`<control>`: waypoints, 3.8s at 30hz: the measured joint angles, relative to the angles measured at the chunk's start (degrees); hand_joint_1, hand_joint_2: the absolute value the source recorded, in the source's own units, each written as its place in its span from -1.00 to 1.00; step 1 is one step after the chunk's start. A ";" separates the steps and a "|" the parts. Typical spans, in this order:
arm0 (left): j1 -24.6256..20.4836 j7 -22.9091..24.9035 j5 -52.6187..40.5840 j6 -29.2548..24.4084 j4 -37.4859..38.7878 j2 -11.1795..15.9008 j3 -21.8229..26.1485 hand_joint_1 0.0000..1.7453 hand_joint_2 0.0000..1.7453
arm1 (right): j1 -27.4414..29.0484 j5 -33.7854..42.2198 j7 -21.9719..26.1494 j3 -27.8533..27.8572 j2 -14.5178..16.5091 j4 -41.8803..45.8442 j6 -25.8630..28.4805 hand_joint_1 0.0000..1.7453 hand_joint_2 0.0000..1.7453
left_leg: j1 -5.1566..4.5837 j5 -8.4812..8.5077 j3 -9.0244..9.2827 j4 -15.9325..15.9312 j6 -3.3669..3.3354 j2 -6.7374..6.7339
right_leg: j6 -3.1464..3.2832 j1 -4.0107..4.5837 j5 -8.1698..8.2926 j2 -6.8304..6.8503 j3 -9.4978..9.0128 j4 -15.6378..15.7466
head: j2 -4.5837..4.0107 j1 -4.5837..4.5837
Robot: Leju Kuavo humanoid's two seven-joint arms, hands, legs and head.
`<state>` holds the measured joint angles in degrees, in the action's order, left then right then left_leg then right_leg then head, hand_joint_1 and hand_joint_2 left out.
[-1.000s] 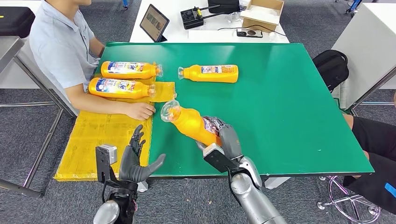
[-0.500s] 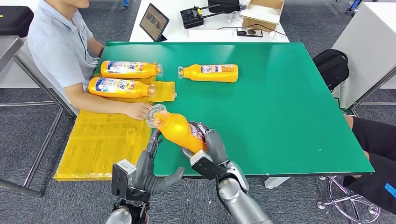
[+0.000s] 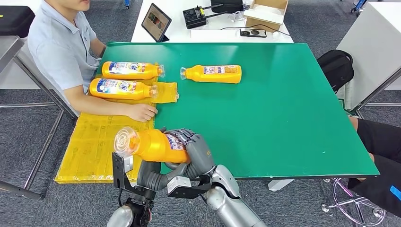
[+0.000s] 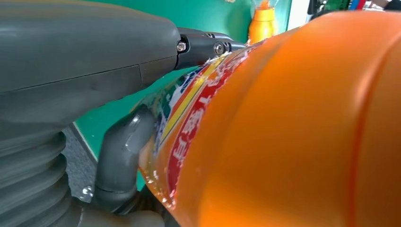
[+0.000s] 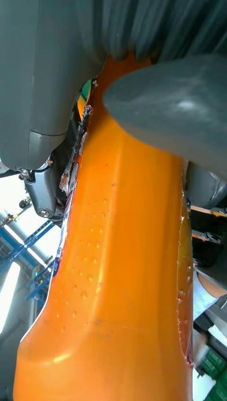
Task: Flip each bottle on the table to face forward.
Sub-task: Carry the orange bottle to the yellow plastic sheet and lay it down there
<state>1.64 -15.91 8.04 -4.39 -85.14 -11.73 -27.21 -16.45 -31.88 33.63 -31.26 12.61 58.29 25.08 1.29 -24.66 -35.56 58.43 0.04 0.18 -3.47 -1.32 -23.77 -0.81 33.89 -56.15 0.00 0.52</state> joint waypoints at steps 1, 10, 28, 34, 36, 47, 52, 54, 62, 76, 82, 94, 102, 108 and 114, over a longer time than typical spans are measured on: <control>-0.01 0.03 0.23 0.05 0.09 -0.01 -0.01 -1.00 1.00 | 0.00 0.04 0.03 -0.17 -0.01 -0.01 0.05 1.00 1.00 | 0.00 0.00 0.00 0.00 0.00 0.00 | 0.00 0.00 0.00 0.00 0.00 0.00 | 0.00 -0.01; -0.11 0.16 0.99 0.26 0.24 -0.01 -0.02 -1.00 1.00 | 0.00 0.56 0.08 -0.58 -0.04 -0.16 0.25 1.00 1.00 | 0.00 0.00 0.00 0.00 0.00 0.00 | 0.00 0.00 0.00 0.00 0.00 0.00 | 0.00 -0.02; 0.55 -5.84 13.05 0.92 -4.82 0.22 0.55 -1.00 1.00 | 0.76 9.59 3.33 -4.35 0.10 -1.02 -2.57 1.00 1.00 | 0.00 0.00 -0.01 0.00 0.00 -0.01 | 0.00 0.00 0.00 -0.01 0.05 0.01 | 0.00 -0.01; 0.86 -5.78 11.50 1.11 -4.82 0.66 0.55 1.00 1.00 | 1.50 10.76 3.41 -3.75 0.32 -1.03 -4.22 1.00 1.00 | 0.00 0.00 -0.01 0.00 0.00 -0.02 | 0.00 0.00 0.00 -0.01 0.06 0.01 | 0.00 -0.03; 0.83 -5.79 10.79 0.79 -4.81 0.69 0.54 1.00 1.00 | 1.60 10.80 3.40 -3.57 0.50 -1.03 -4.46 0.41 1.00 | 0.00 0.00 -0.01 0.00 0.00 -0.02 | 0.00 0.00 0.00 -0.01 0.07 0.01 | 0.00 -0.02; -0.87 -4.68 9.99 0.20 -4.27 1.00 0.70 1.00 1.00 | 3.14 10.69 3.71 -3.43 0.93 -1.20 -4.28 -1.00 -1.00 | 0.00 0.00 -0.02 0.00 0.00 -0.01 | 0.00 0.00 0.00 -0.01 0.05 0.00 | 0.00 -0.02; -2.16 -2.99 10.25 -2.42 -3.42 1.04 0.82 1.00 1.00 | 3.95 8.34 4.35 -3.50 0.93 -1.15 2.40 -1.00 -1.00 | 0.00 0.00 -0.03 0.00 0.00 -0.01 | 0.00 0.00 0.00 0.00 0.05 0.00 | 0.00 -0.01; -3.13 -2.39 9.61 -3.79 -2.69 1.11 0.85 1.00 1.00 | 4.17 7.51 4.38 -3.61 0.75 -1.05 5.54 -1.00 -1.00 | 0.00 0.00 -0.03 0.00 0.00 -0.01 | 0.00 0.00 0.00 0.00 0.05 0.00 | 0.00 -0.02; -10.08 -1.07 6.27 -10.95 3.92 2.57 5.64 1.00 1.00 | 8.25 -1.13 4.46 -6.30 -1.40 3.44 14.63 -1.00 -1.00 | 0.04 0.03 0.00 0.00 0.03 -0.01 | 0.01 0.03 0.01 0.02 0.04 -0.03 | 0.00 -0.02; -13.00 -2.92 0.35 -14.04 8.55 4.84 11.56 1.00 1.00 | 14.68 2.85 4.46 -7.21 -4.71 7.34 14.79 -1.00 -1.00 | 0.03 0.04 -0.08 0.00 0.05 0.04 | 0.01 0.02 -0.01 0.05 0.05 -0.02 | 0.00 -0.01; -13.01 -3.51 -7.74 -17.97 8.67 5.35 11.51 1.00 1.00 | 15.86 3.44 4.43 -7.20 -5.63 8.18 14.76 -1.00 -1.00 | 0.04 0.04 -0.07 0.00 0.05 0.03 | 0.01 0.03 -0.01 0.05 0.05 -0.03 | 0.00 -0.01; -14.27 6.26 -61.21 -20.16 9.27 9.47 11.63 1.00 1.00 | 22.87 4.30 3.26 -6.21 -9.55 18.76 14.41 -1.00 -1.00 | 0.04 0.03 -0.11 0.00 0.05 0.07 | 0.01 0.03 -0.02 0.13 0.09 -0.02 | 0.00 0.00; -17.96 10.85 -76.91 -17.54 15.90 12.60 12.20 1.00 1.00 | 26.38 6.20 4.04 -3.61 -10.50 27.17 14.09 -1.00 1.00 | 0.05 0.07 -0.10 0.00 0.07 0.03 | 0.01 0.03 -0.01 0.13 0.08 -0.03 | 0.00 -0.01; -21.81 12.68 -79.24 -13.12 25.32 12.83 12.64 1.00 1.00 | 26.32 10.39 4.41 -0.96 -9.26 27.63 7.60 -1.00 -1.00 | 0.05 0.08 -0.10 0.00 0.07 0.04 | 0.01 0.03 0.00 0.13 0.08 -0.04 | 0.00 -0.01; -27.40 11.10 -76.35 -7.64 36.36 13.08 13.56 1.00 1.00 | 25.04 12.78 4.42 -0.43 -9.04 27.09 4.47 -1.00 -1.00 | 0.06 0.11 -0.06 0.00 0.07 0.12 | 0.01 0.04 -0.01 0.18 -0.02 -0.06 | 0.00 -0.01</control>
<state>-25.75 -4.81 -68.30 -12.03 -48.78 1.34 -13.65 8.59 -19.11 38.05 -31.69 3.56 85.38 29.56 1.34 -24.55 -35.62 58.43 0.11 0.29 -3.46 -1.28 -23.78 -0.63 33.87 -56.21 0.00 0.52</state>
